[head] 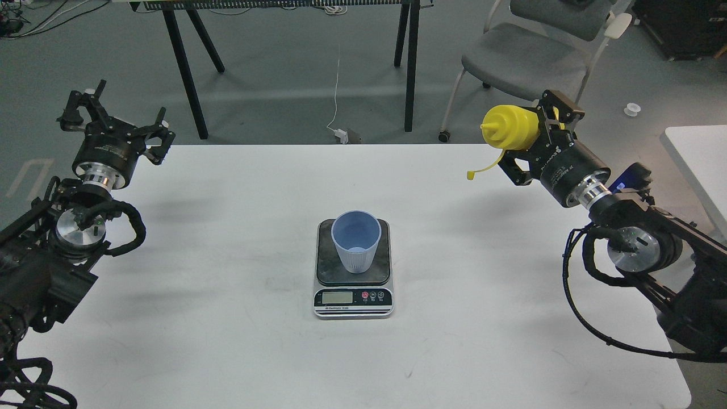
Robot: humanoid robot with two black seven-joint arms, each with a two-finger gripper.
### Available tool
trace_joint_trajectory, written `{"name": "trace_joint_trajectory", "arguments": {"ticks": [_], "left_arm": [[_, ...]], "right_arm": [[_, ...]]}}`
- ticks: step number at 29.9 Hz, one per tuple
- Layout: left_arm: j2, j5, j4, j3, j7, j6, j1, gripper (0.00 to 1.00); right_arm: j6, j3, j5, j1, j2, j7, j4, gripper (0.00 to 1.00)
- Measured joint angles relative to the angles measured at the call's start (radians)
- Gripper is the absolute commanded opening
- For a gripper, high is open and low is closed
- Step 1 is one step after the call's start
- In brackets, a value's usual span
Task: Pour seasoning into cup on scale with both arms
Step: 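Turn the bottle upright and carry it back beside the scale, then lower the yellow bottle onto the table with the right gripper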
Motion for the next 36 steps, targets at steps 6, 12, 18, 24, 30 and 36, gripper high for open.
{"name": "trace_joint_trajectory", "arguments": {"ticks": [6,12,18,24,30,36], "left_arm": [[-0.011,0.000,0.000,0.001,0.003,0.000,-0.002,1.00],[-0.014,0.002,-0.001,0.002,0.004,0.000,-0.003,1.00],[-0.016,0.002,-0.001,0.002,0.004,0.000,-0.001,1.00],[-0.016,0.002,-0.001,0.003,0.003,0.000,0.000,1.00],[-0.018,0.003,-0.001,0.003,0.003,0.000,0.000,1.00],[-0.017,0.003,-0.002,0.003,0.003,0.000,-0.002,1.00]], "right_arm": [[0.116,0.104,0.251,-0.130,0.046,-0.006,-0.012,0.26],[0.165,0.139,0.308,-0.217,0.127,0.000,-0.026,0.27],[0.300,0.238,0.343,-0.304,0.214,-0.011,-0.097,0.27],[0.316,0.234,0.435,-0.314,0.236,-0.072,-0.184,0.27],[0.317,0.230,0.445,-0.314,0.269,-0.087,-0.192,0.30],[0.317,0.231,0.446,-0.311,0.307,-0.089,-0.238,0.32]]}}
